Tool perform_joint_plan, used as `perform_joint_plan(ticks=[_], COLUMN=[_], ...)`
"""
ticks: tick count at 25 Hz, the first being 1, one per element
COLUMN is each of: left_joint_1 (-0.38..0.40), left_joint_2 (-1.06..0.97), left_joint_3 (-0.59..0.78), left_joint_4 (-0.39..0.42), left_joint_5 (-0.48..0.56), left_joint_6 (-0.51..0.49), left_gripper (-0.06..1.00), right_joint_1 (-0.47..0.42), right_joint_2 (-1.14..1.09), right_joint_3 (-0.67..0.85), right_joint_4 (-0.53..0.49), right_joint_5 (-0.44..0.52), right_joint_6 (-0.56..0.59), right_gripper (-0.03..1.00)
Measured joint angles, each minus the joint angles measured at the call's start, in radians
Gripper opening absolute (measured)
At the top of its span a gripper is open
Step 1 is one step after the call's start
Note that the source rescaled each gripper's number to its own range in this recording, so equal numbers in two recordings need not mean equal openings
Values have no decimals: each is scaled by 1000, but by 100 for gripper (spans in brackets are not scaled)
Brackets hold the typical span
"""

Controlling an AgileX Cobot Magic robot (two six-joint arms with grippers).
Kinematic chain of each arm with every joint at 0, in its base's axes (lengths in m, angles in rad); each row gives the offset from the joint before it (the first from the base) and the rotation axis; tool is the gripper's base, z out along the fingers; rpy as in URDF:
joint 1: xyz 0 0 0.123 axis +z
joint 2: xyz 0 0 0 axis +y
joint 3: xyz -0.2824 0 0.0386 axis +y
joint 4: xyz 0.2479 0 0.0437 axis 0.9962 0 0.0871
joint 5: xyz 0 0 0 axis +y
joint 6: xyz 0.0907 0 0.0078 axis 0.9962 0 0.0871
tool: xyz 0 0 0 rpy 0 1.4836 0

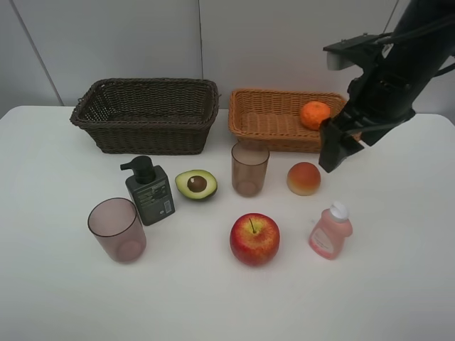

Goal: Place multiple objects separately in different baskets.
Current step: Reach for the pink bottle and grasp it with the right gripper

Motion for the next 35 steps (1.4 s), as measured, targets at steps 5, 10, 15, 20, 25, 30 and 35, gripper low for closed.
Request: perform_joint_plan(ticks=[5, 10, 15, 20, 25, 30, 35], left_joint_1=[0, 0, 0, 0, 0, 0, 0], left_joint_2=[0, 0, 0, 0, 0, 0, 0], left_joint_3=[0, 0, 0, 0, 0, 0, 0], left_joint_4=[0, 0, 0, 0, 0, 0, 0], left_joint_5=[0, 0, 0, 0, 0, 0, 0], left_joint_6=[0, 0, 0, 0, 0, 0, 0], left_gripper=[97, 97, 97, 97, 97, 97, 97], right_joint_1=[50, 75, 75, 75, 75, 75, 75], right_joint_2=[0, -1, -2, 0, 36, 68, 100], right_joint_3=[64, 126, 186, 239, 266, 267, 267], right_joint_4=[12, 22, 36, 36, 36, 36, 36], right_joint_5=[-11, -54, -115, -174, -215, -227, -232], right_joint_6=[0, 0, 0, 0, 0, 0, 0], right_gripper=[92, 92, 92, 92, 92, 92, 92])
